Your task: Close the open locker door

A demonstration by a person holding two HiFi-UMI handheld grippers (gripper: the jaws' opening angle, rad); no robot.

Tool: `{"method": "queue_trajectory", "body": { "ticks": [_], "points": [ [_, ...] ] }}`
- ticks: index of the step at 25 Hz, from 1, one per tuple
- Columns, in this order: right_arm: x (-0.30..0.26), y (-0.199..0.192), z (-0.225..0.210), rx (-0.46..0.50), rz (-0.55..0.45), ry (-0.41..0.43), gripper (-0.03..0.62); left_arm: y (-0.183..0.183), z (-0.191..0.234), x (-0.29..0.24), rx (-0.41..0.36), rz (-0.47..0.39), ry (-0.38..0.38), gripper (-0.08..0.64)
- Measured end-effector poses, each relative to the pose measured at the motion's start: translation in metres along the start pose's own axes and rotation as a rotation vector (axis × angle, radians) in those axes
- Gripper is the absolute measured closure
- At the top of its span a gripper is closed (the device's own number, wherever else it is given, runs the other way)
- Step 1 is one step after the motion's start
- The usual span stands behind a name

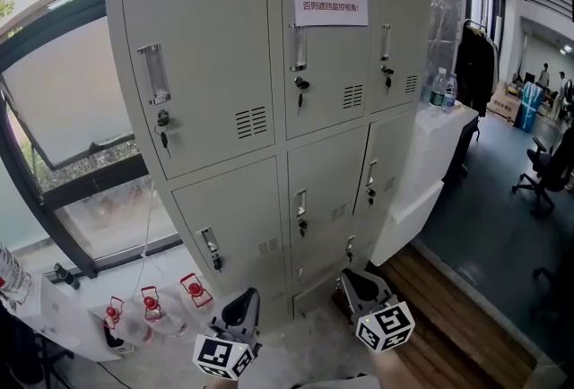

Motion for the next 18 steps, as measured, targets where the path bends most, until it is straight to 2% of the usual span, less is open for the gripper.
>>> {"method": "queue_trajectory", "body": {
  "ticks": [5,12,18],
  "points": [
    [0.0007,-0.0039,0.0060,0.025,0.021,-0.001,0.580,-0.0022,-0.0010,-0.0003,0.067,-0.022,0.009,0.548],
    [0.0017,-0.0040,0.0042,0.015,0.026,-0.022,0.580,-0.0029,0.0000,0.0017,0.062,-0.019,0.011,0.548],
    [0.0030,-0.0034,0.0046,0.009,0.030,-0.011,0.580,-0.0059,0.0003,0.0011,0.106,-0.021,0.012,0.547]
  ]
}}
Point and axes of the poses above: the fingertips, and each gripper's own axes: x backward along the fingers, z to its left, y out of its top, the point moved 8 cm from there along x, backward along the fingers, and after that the axes turned 10 degrees about -z, right-handed, at the moved point
